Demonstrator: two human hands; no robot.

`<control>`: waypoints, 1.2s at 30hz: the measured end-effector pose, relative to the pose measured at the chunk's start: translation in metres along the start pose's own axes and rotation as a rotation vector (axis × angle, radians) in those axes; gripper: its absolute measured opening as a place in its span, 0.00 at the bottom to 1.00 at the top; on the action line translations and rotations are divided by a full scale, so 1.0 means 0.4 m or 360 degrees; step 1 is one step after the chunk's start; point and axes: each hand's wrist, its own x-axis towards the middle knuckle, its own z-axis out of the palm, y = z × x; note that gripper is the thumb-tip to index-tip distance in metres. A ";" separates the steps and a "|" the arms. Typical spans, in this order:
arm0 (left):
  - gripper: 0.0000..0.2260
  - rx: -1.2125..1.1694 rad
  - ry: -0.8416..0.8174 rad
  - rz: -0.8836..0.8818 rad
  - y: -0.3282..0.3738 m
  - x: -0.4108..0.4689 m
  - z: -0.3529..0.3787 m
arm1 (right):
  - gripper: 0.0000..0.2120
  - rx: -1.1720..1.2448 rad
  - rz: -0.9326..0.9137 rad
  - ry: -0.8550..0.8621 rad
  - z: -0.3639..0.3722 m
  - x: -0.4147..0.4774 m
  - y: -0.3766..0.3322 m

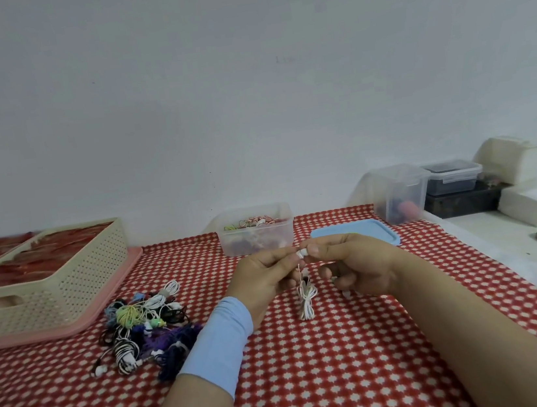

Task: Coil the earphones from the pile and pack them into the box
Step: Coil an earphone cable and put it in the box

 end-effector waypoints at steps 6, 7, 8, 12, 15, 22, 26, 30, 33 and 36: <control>0.07 0.0019 -0.0088 -0.0065 0.001 0.004 -0.009 | 0.08 -0.0027 0.0044 -0.0034 -0.001 0.000 0.001; 0.07 0.0012 -0.0094 -0.0076 0.001 0.004 -0.011 | 0.07 -0.0029 0.0042 -0.0023 0.001 0.001 0.003; 0.07 0.0018 -0.0096 -0.0084 0.000 0.003 -0.015 | 0.06 -0.0043 0.0036 -0.0011 0.004 0.002 0.003; 0.07 0.0122 -0.0075 -0.0086 -0.002 0.007 -0.023 | 0.06 -0.0142 0.0052 0.0063 0.010 0.010 0.003; 0.08 0.0150 -0.0066 -0.0082 -0.001 0.007 -0.029 | 0.05 -0.0146 0.0026 0.0109 0.017 0.014 0.004; 0.07 0.0017 0.0022 -0.0170 0.003 0.006 -0.027 | 0.07 -0.0436 -0.0400 0.0290 0.027 0.006 -0.001; 0.06 -0.0100 0.0028 -0.0264 0.011 0.004 -0.025 | 0.09 -0.0788 -0.0596 0.0285 0.023 -0.007 -0.006; 0.06 -0.0135 -0.0028 -0.0350 0.015 0.000 -0.022 | 0.06 -0.0925 -0.0687 0.0385 0.032 -0.006 -0.012; 0.06 -0.0088 -0.0024 -0.0367 0.014 -0.001 -0.023 | 0.04 -0.1012 -0.0677 0.0433 0.034 -0.003 -0.011; 0.06 -0.0086 -0.0013 -0.0387 0.013 -0.001 -0.023 | 0.05 -0.1046 -0.0729 0.0443 0.037 -0.006 -0.011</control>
